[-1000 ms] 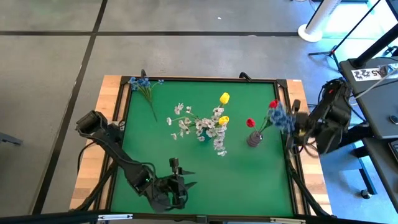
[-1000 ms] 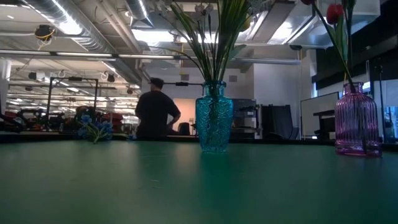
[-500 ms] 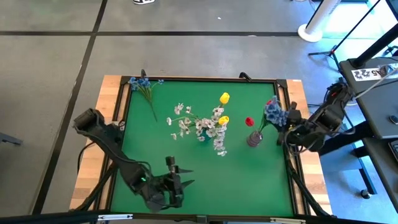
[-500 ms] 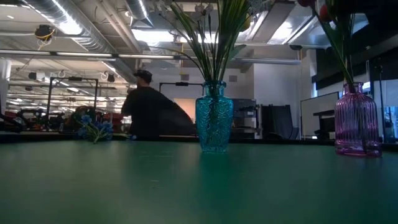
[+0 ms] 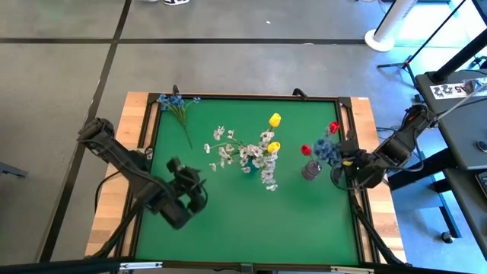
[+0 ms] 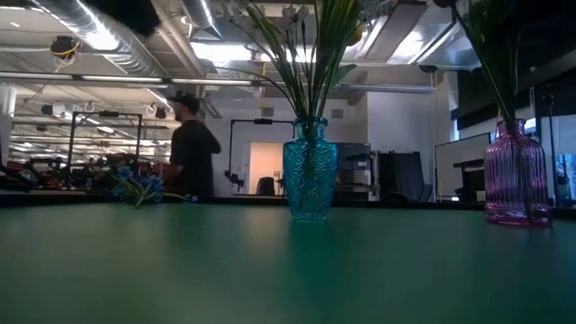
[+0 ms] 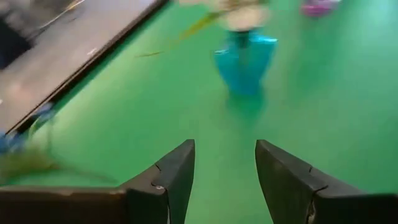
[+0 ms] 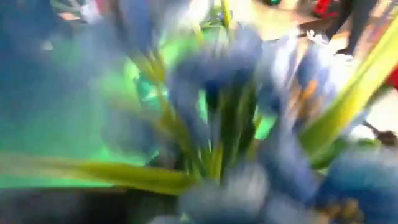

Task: Sort flowers into vase by color
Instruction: Put the bottom blue flowers into the purple vase

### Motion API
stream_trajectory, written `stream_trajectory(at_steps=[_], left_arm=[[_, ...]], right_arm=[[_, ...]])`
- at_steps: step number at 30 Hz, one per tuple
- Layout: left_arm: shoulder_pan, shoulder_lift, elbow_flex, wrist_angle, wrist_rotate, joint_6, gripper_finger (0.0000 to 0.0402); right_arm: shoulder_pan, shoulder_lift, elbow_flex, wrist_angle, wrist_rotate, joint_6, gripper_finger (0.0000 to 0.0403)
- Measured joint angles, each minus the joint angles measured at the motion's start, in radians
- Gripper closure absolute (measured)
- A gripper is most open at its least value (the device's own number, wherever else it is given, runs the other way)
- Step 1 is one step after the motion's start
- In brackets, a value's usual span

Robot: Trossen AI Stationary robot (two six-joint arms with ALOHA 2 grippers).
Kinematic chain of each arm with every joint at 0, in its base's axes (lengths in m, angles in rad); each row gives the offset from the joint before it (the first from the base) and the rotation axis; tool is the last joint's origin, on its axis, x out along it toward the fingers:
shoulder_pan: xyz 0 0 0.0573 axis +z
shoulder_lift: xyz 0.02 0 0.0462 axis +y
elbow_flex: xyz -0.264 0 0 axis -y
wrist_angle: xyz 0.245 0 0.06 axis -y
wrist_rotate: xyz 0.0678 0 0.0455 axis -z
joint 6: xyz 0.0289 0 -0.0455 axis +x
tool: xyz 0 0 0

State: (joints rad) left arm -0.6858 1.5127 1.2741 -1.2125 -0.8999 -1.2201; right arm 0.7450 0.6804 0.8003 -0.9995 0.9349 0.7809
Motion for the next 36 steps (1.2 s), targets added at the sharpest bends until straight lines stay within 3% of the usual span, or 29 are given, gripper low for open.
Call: stream_trajectory(at_steps=[5, 9, 14, 20, 25, 32, 36], left_arm=[[0.131, 0.003, -0.098, -0.017, 0.080, -0.105, 0.0230], [0.251, -0.008, -0.200, -0.017, 0.103, -0.132, 0.0227], [0.448, -0.076, -0.297, 0.024, 0.127, -0.130, 0.0228], [0.718, -0.100, -0.364, 0.049, 0.195, -0.025, 0.0228], [0.934, -0.100, -0.446, 0.179, 0.324, 0.043, 0.0228], [1.239, -0.100, -0.541, 0.516, 0.313, 0.209, 0.0228], [1.318, -0.100, -0.606, 0.696, 0.274, 0.215, 0.0228]], right_arm=[[0.001, -0.002, 0.078, 0.002, -0.082, -0.034, 0.0171], [0.001, -0.002, 0.130, 0.003, -0.117, -0.070, 0.0138], [0.001, -0.002, 0.163, 0.007, -0.127, -0.116, 0.0136], [0.001, 0.011, 0.163, -0.052, -0.144, -0.103, 0.0142], [0.001, 0.019, 0.163, -0.114, -0.180, -0.028, 0.0143], [0.001, 0.055, 0.163, -0.109, -0.195, -0.019, 0.0143], [0.001, 0.086, 0.163, -0.097, -0.187, -0.019, 0.0143]])
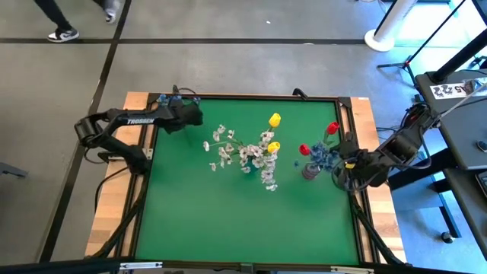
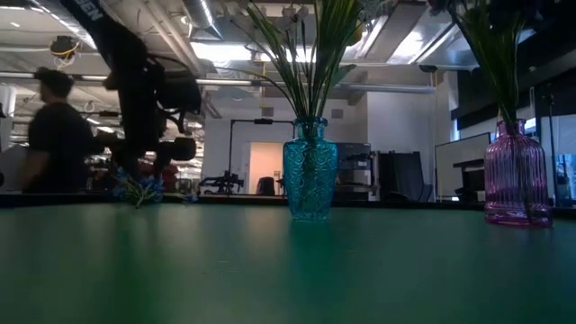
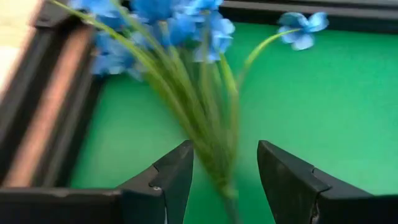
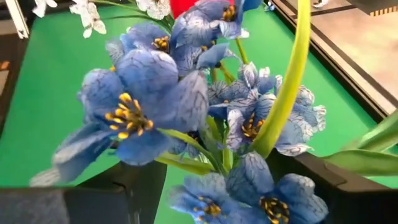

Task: Sort flowers into vase by color
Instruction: Put the bottom blue flowers into the purple vase, then put the blue flowers into the purple vase

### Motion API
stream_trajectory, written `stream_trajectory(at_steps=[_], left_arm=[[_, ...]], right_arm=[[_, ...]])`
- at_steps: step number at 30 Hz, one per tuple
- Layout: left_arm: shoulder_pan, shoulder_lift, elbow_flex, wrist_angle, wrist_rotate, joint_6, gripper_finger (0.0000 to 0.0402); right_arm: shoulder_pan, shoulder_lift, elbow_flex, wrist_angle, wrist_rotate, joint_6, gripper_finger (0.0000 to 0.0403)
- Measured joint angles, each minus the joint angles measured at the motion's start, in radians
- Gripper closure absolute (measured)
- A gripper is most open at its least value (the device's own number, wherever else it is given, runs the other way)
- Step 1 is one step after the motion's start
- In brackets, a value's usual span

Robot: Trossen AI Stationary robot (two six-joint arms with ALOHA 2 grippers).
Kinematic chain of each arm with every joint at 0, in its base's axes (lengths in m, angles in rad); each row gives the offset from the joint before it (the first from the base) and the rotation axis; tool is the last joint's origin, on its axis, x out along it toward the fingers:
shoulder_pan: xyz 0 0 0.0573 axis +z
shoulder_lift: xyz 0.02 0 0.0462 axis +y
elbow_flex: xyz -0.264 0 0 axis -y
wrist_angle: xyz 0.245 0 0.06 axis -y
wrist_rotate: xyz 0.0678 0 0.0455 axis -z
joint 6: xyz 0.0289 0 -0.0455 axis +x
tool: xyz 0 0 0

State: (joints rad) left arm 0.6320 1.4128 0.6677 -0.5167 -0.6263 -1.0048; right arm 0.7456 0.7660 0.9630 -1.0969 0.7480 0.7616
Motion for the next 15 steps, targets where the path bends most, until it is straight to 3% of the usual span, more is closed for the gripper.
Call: stream_trajectory(at_steps=[3, 10, 15], left_arm=[[0.005, 0.000, -0.055, 0.119, -0.024, -0.012, 0.0228], [0.001, 0.001, -0.163, 0.165, -0.040, -0.140, 0.0230], [-0.010, 0.000, -0.234, 0.208, -0.048, -0.217, 0.0255]], right_arm=[[0.000, 0.019, 0.000, -0.016, 0.000, 0.002, 0.0143], [0.000, 0.025, 0.000, -0.149, -0.008, 0.091, 0.0143], [0.000, 0.023, 0.000, -0.193, -0.032, 0.148, 0.0143]])
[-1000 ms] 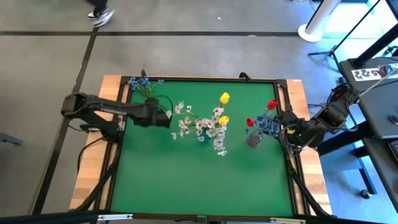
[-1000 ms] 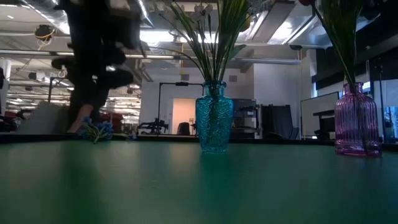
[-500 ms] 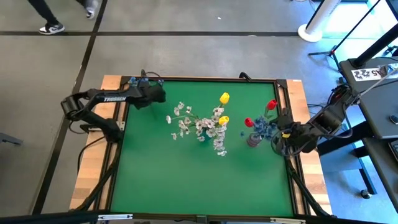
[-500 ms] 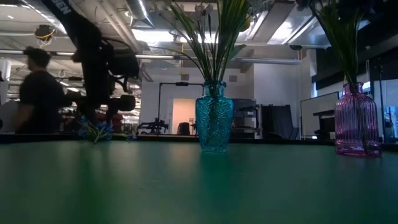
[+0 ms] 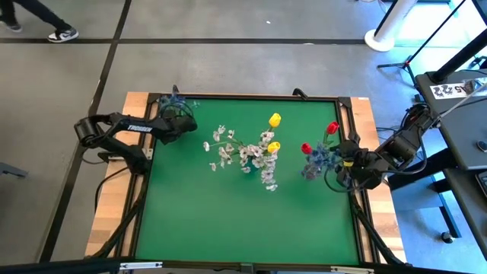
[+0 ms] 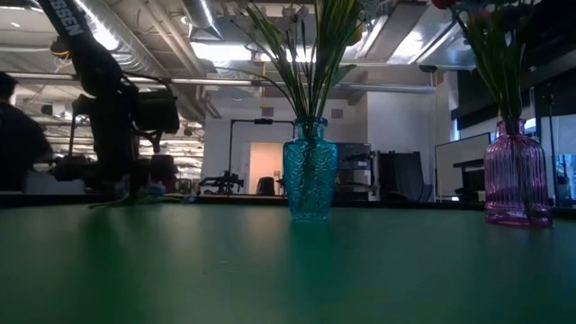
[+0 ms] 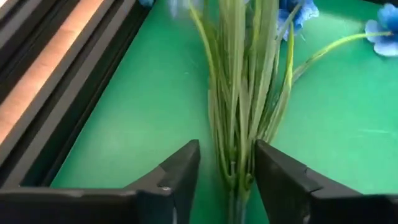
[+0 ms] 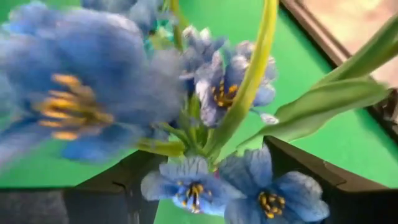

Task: Sort flowers into vase by color
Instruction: Put the blue flowers into the purple vase

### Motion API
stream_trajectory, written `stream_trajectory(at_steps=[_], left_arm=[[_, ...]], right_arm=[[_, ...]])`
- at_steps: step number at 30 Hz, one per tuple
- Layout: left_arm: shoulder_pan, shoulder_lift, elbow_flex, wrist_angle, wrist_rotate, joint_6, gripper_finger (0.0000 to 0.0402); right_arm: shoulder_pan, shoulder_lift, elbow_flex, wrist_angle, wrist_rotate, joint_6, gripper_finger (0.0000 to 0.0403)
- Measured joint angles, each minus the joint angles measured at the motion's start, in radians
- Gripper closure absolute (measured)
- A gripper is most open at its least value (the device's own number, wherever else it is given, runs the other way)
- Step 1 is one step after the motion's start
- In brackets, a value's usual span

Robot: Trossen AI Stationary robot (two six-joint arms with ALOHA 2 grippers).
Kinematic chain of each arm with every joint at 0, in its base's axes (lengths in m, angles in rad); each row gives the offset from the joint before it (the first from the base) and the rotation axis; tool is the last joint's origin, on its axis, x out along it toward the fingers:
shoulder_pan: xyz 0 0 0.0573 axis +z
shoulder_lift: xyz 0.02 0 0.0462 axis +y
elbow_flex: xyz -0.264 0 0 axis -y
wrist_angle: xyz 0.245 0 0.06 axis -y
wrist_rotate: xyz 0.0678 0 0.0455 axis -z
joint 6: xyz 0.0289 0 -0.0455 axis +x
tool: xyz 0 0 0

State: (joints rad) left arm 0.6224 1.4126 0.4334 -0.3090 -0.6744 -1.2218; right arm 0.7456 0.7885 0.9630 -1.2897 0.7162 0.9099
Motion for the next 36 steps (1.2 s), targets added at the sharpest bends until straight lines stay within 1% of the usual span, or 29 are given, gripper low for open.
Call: stream_trajectory(at_steps=[3, 7, 8, 11, 14, 18, 20, 23, 28, 31, 33, 36], left_arm=[[0.000, -0.002, -0.019, 0.017, -0.009, -0.006, 0.0290], [-0.008, -0.001, -0.014, 0.026, -0.009, 0.001, 0.0369], [-0.014, 0.000, -0.008, 0.027, -0.005, 0.013, 0.0382], [-0.031, 0.002, 0.029, 0.027, 0.031, 0.088, 0.0386], [-0.061, -0.002, 0.070, 0.023, 0.030, 0.145, 0.0386], [-0.129, -0.049, 0.121, 0.024, 0.006, 0.193, 0.0388], [-0.188, -0.096, 0.142, 0.023, -0.038, 0.222, 0.0389], [-0.289, -0.184, 0.170, 0.025, -0.108, 0.245, 0.0389], [-0.478, -0.333, 0.212, 0.035, -0.217, 0.329, 0.0390], [-0.600, -0.394, 0.230, 0.055, -0.276, 0.398, 0.0391], [-0.689, -0.423, 0.234, 0.103, -0.309, 0.440, 0.0391], [-0.832, -0.434, 0.234, 0.187, -0.371, 0.504, 0.0391]], right_arm=[[0.000, 0.002, 0.000, 0.005, -0.029, 0.001, 0.0138], [0.000, 0.002, 0.000, 0.008, -0.029, 0.002, 0.0132], [0.000, 0.001, 0.000, 0.009, -0.029, 0.002, 0.0132], [0.000, -0.003, 0.011, 0.003, -0.041, 0.002, 0.0133], [0.000, -0.004, 0.041, 0.002, -0.055, -0.001, 0.0134], [0.000, -0.004, 0.057, 0.005, -0.046, -0.016, 0.0134], [0.000, -0.004, 0.044, -0.002, -0.058, -0.017, 0.0134], [0.000, -0.003, 0.026, -0.003, -0.114, -0.008, 0.0134], [0.000, 0.001, 0.024, -0.002, -0.183, 0.027, 0.0134], [0.000, 0.002, 0.024, -0.032, -0.223, 0.053, 0.0134], [0.000, 0.005, 0.023, -0.054, -0.229, 0.088, 0.0134], [0.000, 0.017, -0.017, -0.050, -0.258, 0.106, 0.0134]])
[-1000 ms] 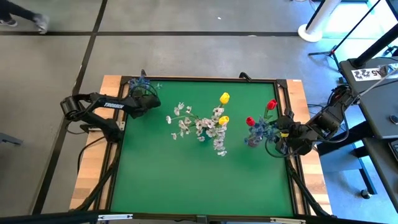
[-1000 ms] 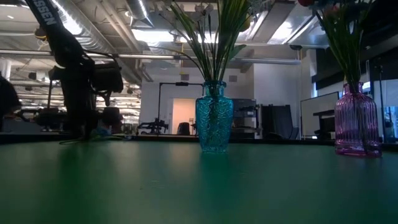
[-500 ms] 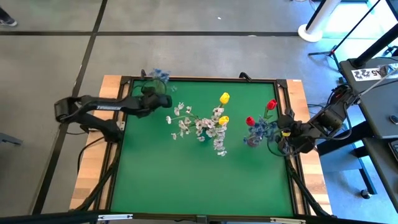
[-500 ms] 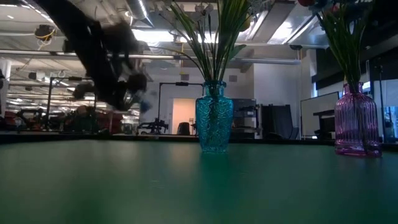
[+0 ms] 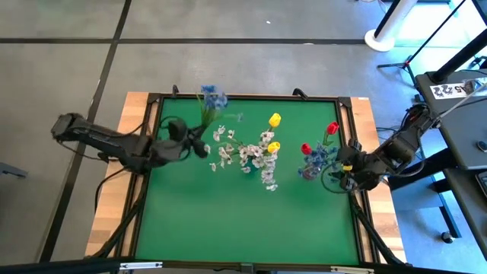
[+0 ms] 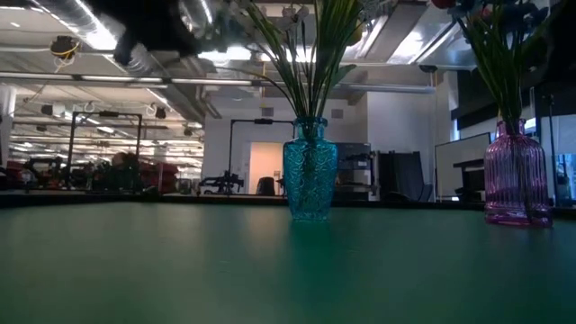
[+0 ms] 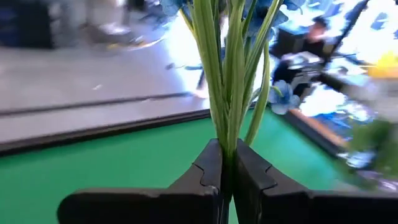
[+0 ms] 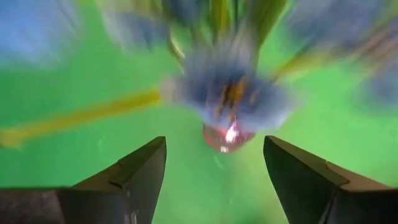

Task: Sort flowers into vase by color
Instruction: Put the blue flowers into the purple vase

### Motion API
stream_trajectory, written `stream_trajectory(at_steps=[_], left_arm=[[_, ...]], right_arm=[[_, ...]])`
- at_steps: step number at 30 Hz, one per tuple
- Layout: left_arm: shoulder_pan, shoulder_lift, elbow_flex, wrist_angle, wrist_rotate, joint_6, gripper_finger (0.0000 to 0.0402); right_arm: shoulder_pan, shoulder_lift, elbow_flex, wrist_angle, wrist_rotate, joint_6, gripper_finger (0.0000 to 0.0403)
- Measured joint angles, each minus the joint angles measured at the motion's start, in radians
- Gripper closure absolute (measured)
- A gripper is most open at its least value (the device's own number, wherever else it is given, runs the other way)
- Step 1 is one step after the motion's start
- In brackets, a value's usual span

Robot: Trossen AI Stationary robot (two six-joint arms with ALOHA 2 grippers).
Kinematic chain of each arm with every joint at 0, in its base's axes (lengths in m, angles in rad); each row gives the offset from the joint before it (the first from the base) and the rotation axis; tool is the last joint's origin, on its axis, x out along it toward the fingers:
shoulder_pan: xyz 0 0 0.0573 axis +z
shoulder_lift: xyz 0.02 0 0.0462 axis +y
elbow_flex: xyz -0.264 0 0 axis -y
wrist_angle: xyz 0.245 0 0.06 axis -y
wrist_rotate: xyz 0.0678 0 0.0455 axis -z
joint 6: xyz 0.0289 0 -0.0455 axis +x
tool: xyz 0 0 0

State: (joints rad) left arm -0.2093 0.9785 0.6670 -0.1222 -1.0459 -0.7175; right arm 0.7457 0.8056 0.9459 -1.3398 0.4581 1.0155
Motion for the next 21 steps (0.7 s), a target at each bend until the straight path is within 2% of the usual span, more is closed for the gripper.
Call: stream_trajectory(at_steps=[3, 6, 10, 13, 16, 21], left_arm=[[-0.150, 0.007, 0.000, 0.130, -0.068, 0.122, 0.0391], [-0.293, 0.019, 0.000, 0.254, -0.131, 0.266, 0.0391], [-0.432, 0.016, 0.041, 0.490, -0.235, 0.661, 0.0391], [-0.492, 0.008, 0.141, 0.635, -0.247, 0.931, 0.0392], [-0.520, 0.006, 0.244, 0.661, -0.137, 1.076, 0.0391], [-0.525, 0.011, 0.320, 0.651, 0.185, 1.106, 0.0386]], right_arm=[[0.000, 0.004, -0.089, 0.046, -0.064, 0.031, 0.0134], [0.000, 0.004, -0.194, 0.169, -0.156, 0.052, 0.0134], [0.001, 0.021, -0.309, 0.426, -0.250, 0.053, 0.0134], [0.001, 0.046, -0.357, 0.574, -0.294, 0.049, 0.0134], [0.001, 0.097, -0.358, 0.621, -0.318, 0.011, 0.0134], [0.001, 0.128, -0.323, 0.624, -0.319, -0.044, 0.0134]])
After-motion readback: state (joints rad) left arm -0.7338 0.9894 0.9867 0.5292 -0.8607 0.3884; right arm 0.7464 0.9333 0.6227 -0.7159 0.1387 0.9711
